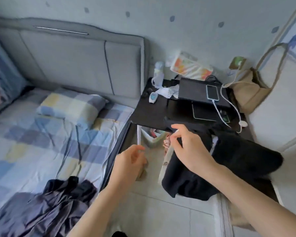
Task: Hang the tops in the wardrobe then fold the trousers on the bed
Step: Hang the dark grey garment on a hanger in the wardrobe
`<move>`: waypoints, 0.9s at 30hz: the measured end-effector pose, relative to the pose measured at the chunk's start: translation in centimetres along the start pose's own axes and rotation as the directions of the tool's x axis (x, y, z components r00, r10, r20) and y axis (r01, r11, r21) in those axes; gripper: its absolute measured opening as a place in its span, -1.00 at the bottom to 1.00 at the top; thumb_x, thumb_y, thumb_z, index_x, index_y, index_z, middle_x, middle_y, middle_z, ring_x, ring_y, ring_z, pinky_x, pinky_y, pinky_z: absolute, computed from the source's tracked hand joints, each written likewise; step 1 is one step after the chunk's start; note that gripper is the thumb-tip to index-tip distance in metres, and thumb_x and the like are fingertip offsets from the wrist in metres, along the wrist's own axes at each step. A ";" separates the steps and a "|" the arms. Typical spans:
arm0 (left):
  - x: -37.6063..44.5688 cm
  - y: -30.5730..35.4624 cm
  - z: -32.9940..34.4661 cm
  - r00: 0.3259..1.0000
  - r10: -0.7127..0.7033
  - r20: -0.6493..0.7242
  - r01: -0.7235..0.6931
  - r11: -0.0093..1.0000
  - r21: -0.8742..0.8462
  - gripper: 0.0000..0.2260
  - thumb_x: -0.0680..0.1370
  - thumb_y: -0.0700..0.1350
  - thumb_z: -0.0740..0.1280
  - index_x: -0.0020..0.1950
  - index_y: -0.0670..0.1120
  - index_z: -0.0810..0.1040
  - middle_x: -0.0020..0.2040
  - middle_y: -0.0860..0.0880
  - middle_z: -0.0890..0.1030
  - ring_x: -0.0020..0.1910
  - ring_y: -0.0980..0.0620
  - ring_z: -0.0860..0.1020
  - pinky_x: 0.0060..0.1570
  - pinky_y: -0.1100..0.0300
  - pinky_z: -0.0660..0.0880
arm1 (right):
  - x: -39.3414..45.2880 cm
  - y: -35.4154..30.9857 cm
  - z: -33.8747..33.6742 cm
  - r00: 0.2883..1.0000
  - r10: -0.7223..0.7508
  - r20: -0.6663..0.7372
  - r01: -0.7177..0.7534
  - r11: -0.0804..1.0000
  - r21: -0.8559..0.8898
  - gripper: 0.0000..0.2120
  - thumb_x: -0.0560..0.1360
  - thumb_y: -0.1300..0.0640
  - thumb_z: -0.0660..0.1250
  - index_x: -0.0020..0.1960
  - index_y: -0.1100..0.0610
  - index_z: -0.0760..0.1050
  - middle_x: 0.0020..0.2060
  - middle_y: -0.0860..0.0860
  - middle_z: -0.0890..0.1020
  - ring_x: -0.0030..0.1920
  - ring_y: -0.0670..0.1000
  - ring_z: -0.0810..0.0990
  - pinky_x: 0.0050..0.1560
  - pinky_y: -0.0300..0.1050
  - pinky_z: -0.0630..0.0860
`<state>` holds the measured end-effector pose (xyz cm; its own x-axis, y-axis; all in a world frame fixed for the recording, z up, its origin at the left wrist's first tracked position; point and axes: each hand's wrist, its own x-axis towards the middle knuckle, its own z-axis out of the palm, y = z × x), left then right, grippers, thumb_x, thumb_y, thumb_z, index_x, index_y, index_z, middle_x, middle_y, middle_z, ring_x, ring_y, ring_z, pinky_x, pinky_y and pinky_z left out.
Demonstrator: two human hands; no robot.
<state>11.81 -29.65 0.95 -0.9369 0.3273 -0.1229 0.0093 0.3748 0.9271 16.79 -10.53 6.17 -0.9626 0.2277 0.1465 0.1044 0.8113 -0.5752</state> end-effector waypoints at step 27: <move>-0.4 -56.7 -29.7 0.363 -0.847 -0.388 0.924 0.380 0.034 -0.65 0.46 -0.20 0.37 0.25 -0.20 0.51 0.22 -0.24 0.50 0.19 -0.23 0.49 0.10 0.06 0.38 | 11.3 -13.4 67.7 0.384 -0.022 0.923 0.120 0.992 -0.026 -0.72 0.61 0.01 0.13 0.23 0.13 0.39 0.03 0.09 0.58 -0.01 0.09 0.53 0.00 0.00 0.51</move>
<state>1.26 -76.77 -41.00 -0.4832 -0.5355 -0.6927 -0.8506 0.4746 0.2264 -12.40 -55.27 -39.01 -0.6023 -0.4274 -0.6742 -0.0049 0.8466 -0.5322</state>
